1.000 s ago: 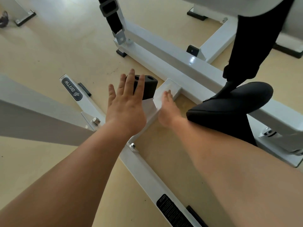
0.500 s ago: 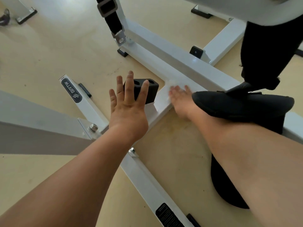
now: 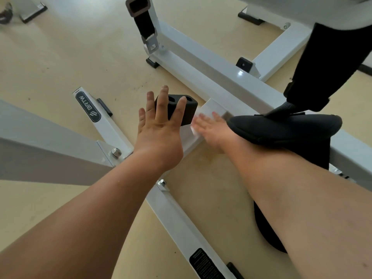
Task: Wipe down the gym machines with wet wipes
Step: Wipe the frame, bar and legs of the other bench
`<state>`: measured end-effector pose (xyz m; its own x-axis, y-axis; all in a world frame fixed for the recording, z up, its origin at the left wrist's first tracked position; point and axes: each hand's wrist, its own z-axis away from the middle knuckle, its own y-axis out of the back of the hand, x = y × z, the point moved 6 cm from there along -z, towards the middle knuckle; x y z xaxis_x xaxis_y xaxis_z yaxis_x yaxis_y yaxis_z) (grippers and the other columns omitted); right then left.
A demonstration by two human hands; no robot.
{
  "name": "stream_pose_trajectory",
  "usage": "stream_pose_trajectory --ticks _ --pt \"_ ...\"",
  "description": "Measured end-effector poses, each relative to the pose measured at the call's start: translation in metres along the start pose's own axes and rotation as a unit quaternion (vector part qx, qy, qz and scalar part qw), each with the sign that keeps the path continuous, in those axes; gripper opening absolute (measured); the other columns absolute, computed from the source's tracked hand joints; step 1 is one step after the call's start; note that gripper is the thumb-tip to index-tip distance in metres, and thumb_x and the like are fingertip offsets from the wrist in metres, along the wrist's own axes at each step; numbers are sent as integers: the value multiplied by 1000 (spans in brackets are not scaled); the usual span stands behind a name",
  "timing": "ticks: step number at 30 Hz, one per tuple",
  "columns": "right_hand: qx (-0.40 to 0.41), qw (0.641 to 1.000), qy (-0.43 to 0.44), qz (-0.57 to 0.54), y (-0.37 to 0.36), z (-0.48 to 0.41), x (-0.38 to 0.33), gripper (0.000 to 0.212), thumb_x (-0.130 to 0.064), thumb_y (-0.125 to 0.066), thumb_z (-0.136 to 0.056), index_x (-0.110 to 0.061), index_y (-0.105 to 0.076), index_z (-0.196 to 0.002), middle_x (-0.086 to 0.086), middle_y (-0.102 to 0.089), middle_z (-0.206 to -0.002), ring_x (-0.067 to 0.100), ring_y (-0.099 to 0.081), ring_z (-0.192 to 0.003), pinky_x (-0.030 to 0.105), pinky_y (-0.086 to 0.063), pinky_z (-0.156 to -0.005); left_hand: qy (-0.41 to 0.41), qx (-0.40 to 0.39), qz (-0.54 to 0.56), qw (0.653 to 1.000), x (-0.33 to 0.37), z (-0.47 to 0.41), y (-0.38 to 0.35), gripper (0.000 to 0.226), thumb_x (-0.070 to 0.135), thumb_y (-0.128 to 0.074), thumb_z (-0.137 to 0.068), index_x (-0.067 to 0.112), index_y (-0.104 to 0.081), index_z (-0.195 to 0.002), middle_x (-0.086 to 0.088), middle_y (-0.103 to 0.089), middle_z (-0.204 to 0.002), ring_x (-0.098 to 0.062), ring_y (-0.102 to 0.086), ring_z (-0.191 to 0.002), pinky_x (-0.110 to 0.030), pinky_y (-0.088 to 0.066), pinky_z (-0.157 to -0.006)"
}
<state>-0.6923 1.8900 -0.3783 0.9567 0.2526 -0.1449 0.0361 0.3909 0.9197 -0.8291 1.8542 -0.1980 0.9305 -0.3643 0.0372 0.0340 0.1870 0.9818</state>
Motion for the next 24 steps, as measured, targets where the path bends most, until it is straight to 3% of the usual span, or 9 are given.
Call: stream_pose_trajectory --ticks 4,8,10,13,15,16,18,21,24 --pt "22 988 -146 35 -2 -3 38 83 -19 -41 -101 -8 16 -160 15 19 -169 31 16 -157 50 18 -117 -5 -4 1 1000 -2 1 -2 106 5 -48 -79 42 16 -156 8 43 -155 -26 41 -144 -49 17 -121" --pt "23 1000 -16 -14 8 12 -14 71 2 -31 -104 -14 4 -164 4 15 -171 29 12 -158 47 4 -128 -6 -3 4 1000 -4 0 -2 107 6 -50 -80 43 16 -155 9 45 -153 -25 43 -143 -48 19 -120" --pt "52 999 0 0 16 9 -18 60 3 -35 -105 -6 -18 -162 14 -13 -170 34 -16 -156 44 -14 -126 -9 -2 2 1000 -4 -1 -2 106 7 -50 -80 43 15 -155 9 46 -152 -25 43 -143 -48 19 -120" --pt "73 987 -84 -120 19 10 -8 33 3 -41 -101 1 -58 -129 20 -59 -128 31 -58 -118 38 -40 -91 -8 -6 6 1000 -4 -1 -4 104 11 -52 -81 43 13 -156 9 47 -152 -25 43 -143 -50 18 -121" --pt "157 933 -141 -291 25 16 1 30 2 -33 -104 6 -63 -108 30 -61 -110 11 -63 -98 44 -43 -89 -9 -18 10 1000 -2 0 -6 105 16 -55 -81 43 15 -155 9 49 -150 -26 43 -143 -52 17 -121" --pt "214 877 -167 -396 30 21 7 32 -1 -32 -105 3 -63 -96 29 -61 -99 4 -61 -86 47 -46 -87 -12 -22 13 1000 -1 1 -5 106 19 -56 -81 43 16 -155 9 49 -150 -26 43 -143 -52 18 -121" --pt "329 783 -256 -461 59 45 9 22 -19 -45 -104 -16 -59 -88 5 -63 -84 14 -60 -77 43 -50 -79 -20 -12 21 1000 -3 6 -2 107 22 -56 -81 42 19 -155 10 48 -152 -24 40 -145 -51 19 -121" --pt "376 734 -164 -542 104 64 -25 21 -20 -48 -106 -16 -65 -118 2 -71 -113 25 -64 -110 32 -49 -95 -23 24 39 999 -11 21 -2 109 20 -54 -82 31 26 -155 9 45 -155 -16 31 -149 -44 15 -123" --pt "312 810 -18 -497 115 71 -64 44 -15 -39 -106 -15 -52 -148 4 -47 -157 19 -32 -152 29 -19 -125 5 21 81 996 -20 37 -10 108 16 -55 -85 21 28 -154 7 39 -158 -8 24 -151 -35 12 -124"
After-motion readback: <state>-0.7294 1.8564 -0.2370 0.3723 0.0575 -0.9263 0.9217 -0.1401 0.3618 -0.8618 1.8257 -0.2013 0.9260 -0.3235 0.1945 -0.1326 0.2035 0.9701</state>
